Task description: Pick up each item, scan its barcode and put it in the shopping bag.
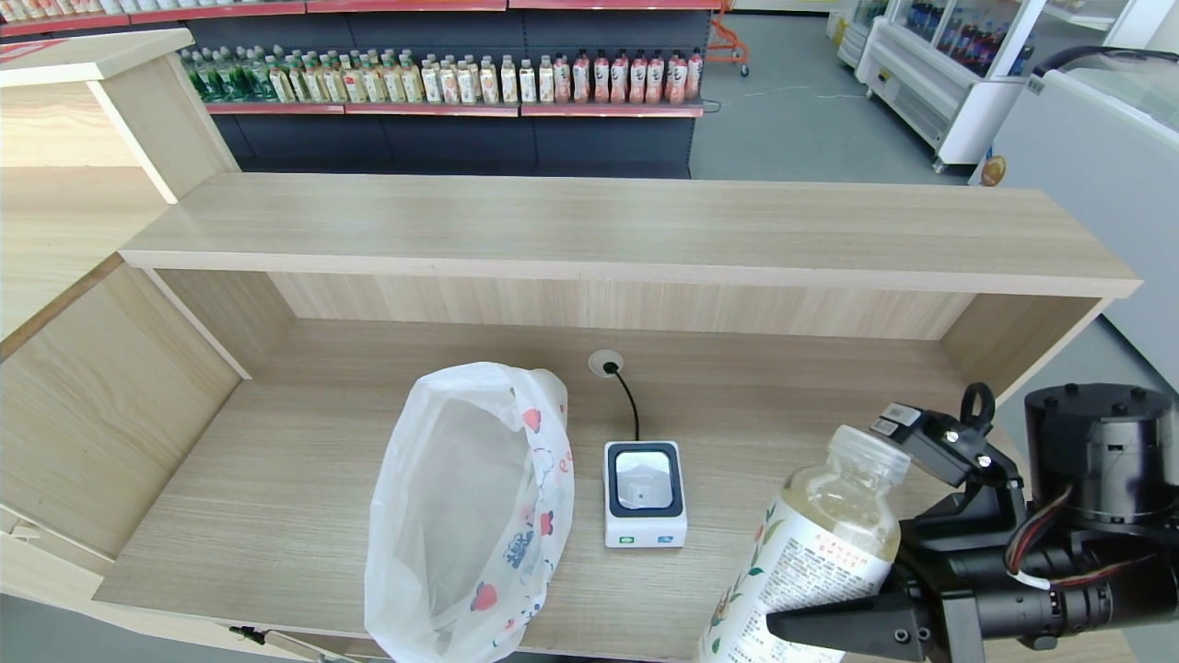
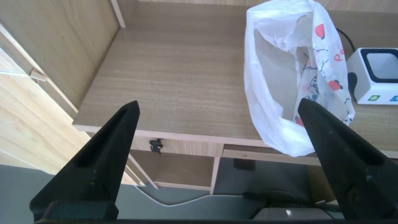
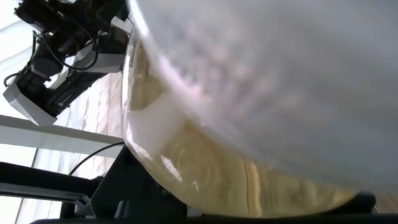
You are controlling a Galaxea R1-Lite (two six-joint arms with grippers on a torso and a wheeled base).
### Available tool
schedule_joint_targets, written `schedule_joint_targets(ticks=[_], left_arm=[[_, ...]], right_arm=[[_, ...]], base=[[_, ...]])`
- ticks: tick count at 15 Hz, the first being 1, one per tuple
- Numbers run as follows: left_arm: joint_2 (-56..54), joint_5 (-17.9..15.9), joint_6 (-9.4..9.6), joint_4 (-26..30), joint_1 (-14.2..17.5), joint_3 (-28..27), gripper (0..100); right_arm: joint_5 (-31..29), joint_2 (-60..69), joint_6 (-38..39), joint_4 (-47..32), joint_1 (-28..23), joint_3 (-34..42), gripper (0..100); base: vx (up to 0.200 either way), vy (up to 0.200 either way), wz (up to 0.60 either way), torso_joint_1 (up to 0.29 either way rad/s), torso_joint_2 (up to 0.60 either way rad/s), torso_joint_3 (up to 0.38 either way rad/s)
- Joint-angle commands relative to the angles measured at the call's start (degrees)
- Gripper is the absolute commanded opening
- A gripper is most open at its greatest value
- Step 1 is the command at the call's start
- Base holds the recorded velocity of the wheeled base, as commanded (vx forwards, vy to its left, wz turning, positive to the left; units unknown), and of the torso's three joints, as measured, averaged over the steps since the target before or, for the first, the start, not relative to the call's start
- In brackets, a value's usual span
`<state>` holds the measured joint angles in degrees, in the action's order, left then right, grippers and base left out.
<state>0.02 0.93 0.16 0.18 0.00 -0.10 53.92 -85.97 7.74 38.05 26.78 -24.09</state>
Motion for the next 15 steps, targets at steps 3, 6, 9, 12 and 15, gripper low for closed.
schedule_joint_targets(ticks=[3, 6, 9, 12, 15], left_arm=[[-0.02, 0.04, 0.02, -0.01, 0.0, 0.01, 100], [-0.02, 0.04, -0.07, -0.01, 0.0, 0.01, 100], [-0.02, 0.04, -0.07, -0.01, 0.0, 0.01, 100], [-0.02, 0.04, 0.02, -0.01, 0.0, 0.01, 100], [-0.02, 0.04, -0.07, -0.01, 0.0, 0.01, 100]], right_arm=[[-0.04, 0.63, -0.01, 0.01, -0.06, 0.01, 0], [-2.24, 1.24, -11.17, 0.01, -2.09, -0.08, 0], [-19.03, -0.43, -54.32, 0.71, -17.11, -2.1, 0], [-18.76, -0.69, -59.42, 8.45, -20.02, -0.7, 0], [-20.7, -2.01, -63.02, 21.89, -19.66, -0.61, 0]], base=[[0.0, 0.0, 0.0, 0.0, 0.0, 0.0], [0.0, 0.0, 0.0, 0.0, 0.0, 0.0], [0.0, 0.0, 0.0, 0.0, 0.0, 0.0], [0.0, 0.0, 0.0, 0.0, 0.0, 0.0], [0.0, 0.0, 0.0, 0.0, 0.0, 0.0]])
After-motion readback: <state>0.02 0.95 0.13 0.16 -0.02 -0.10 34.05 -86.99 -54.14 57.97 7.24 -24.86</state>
